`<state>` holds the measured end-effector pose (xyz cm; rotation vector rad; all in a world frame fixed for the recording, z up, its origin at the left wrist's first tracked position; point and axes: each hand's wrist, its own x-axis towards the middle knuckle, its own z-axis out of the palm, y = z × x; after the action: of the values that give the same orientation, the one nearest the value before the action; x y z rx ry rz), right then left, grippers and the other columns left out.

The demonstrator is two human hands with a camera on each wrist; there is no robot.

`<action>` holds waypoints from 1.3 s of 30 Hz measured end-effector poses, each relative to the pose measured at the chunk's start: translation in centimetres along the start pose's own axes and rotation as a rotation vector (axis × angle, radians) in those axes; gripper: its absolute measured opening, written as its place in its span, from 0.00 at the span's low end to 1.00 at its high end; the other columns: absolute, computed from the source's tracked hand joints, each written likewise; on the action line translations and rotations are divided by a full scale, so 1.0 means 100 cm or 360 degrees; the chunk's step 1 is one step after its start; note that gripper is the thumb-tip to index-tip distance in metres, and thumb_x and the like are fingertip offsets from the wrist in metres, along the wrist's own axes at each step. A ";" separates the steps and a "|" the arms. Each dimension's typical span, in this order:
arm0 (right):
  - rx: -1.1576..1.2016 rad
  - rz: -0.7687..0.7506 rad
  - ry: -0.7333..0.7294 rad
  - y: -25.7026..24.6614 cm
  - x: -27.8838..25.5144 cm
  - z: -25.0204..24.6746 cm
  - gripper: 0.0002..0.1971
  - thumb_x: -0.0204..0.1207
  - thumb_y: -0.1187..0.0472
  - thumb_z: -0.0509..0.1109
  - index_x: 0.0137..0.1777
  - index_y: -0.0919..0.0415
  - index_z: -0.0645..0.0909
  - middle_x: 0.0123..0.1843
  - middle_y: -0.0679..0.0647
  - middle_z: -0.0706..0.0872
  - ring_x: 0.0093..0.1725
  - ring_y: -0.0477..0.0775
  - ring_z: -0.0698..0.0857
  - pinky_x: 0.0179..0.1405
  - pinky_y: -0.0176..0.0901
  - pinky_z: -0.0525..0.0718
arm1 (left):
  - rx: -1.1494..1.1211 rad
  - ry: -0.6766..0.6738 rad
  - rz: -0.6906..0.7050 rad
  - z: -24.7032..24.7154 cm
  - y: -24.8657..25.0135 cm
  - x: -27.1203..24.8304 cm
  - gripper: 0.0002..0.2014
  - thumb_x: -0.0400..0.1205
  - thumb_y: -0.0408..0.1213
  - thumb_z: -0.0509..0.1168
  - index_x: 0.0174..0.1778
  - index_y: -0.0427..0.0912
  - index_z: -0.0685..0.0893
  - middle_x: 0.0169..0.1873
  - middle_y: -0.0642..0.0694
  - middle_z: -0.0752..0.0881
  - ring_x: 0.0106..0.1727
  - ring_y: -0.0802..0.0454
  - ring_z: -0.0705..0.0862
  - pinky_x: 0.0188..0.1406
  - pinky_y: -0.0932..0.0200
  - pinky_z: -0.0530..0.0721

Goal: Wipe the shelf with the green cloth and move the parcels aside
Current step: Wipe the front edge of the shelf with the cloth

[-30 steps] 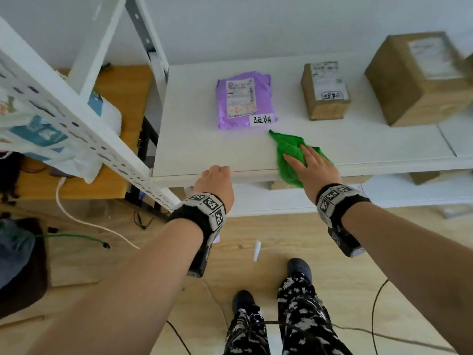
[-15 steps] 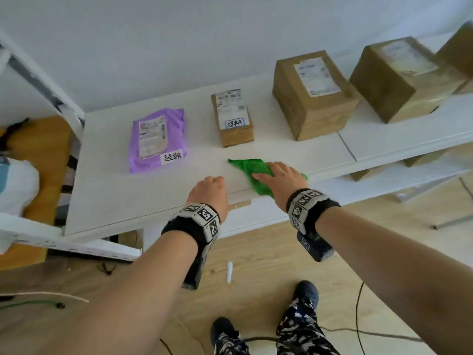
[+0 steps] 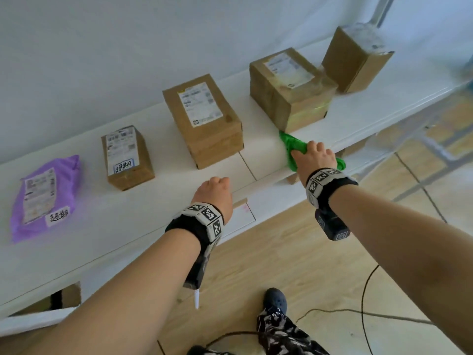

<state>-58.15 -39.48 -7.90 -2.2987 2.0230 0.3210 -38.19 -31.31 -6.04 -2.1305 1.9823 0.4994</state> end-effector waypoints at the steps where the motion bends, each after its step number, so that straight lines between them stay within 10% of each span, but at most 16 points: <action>1: 0.0030 0.0049 0.0023 0.013 0.001 -0.004 0.18 0.77 0.63 0.63 0.66 0.55 0.73 0.64 0.63 0.72 0.65 0.66 0.72 0.66 0.54 0.73 | 0.0000 -0.0012 0.0023 -0.002 0.011 0.004 0.19 0.86 0.36 0.54 0.73 0.38 0.70 0.71 0.38 0.74 0.71 0.40 0.74 0.68 0.49 0.74; 20: 0.0373 0.0495 0.0233 0.140 -0.010 -0.095 0.45 0.71 0.69 0.70 0.81 0.42 0.49 0.64 0.63 0.76 0.65 0.65 0.76 0.62 0.56 0.79 | 0.0105 0.0175 0.0843 -0.102 0.199 0.087 0.20 0.87 0.36 0.55 0.75 0.38 0.69 0.73 0.37 0.72 0.73 0.39 0.73 0.69 0.48 0.73; 39: 0.0752 0.0846 0.0454 0.395 0.019 -0.103 0.34 0.71 0.69 0.70 0.76 0.56 0.61 0.65 0.64 0.79 0.65 0.66 0.78 0.63 0.57 0.81 | 0.0163 0.0230 0.1224 -0.133 0.461 0.158 0.19 0.84 0.33 0.58 0.72 0.41 0.75 0.72 0.40 0.77 0.70 0.39 0.78 0.67 0.46 0.79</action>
<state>-95.75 -48.53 5.39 -1.5797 2.4818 -0.4497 -81.61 -54.93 4.59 -1.3083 2.8083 0.3331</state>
